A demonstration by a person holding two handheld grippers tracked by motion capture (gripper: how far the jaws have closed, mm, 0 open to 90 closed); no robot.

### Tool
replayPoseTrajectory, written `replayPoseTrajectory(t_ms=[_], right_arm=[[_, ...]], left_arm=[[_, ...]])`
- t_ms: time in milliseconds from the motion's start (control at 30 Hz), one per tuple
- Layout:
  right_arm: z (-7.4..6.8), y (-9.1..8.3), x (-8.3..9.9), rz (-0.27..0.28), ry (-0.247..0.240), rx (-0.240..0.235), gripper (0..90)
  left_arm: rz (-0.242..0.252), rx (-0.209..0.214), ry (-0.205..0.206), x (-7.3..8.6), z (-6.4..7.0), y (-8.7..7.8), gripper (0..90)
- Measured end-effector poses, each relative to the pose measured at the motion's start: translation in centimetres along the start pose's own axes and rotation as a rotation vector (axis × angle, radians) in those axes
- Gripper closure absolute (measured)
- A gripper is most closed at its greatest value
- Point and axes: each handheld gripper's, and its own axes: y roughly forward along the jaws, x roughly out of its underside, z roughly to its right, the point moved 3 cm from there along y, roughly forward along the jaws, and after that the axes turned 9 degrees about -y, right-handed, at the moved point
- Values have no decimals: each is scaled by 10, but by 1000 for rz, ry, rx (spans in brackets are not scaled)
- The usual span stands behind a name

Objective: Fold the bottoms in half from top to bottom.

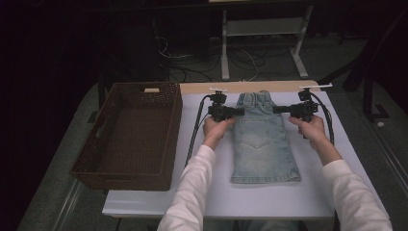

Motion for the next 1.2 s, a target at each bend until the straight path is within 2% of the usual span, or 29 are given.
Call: replayPoseTrajectory(t_ms=[67,233,467,733,1000,1200], right_arm=[[1,0,7,16,-6,4,807],[1,-4,19,62,-11,-20,809],[-7,-18,27,104,-27,-56,809],[-17,-30,32,111,-61,-70,809],[-27,-40,37,114,-77,-91,809],[-35,-46,42,122,-83,-102,809]], left_arm=[[1,-3,20,5,0,1,744],[25,7,141,10,6,-2,746],[58,35,213,17,17,-9,752],[88,56,250,29,28,-19,754],[81,73,289,40,36,-30,755],[67,74,333,47,45,-38,756]])
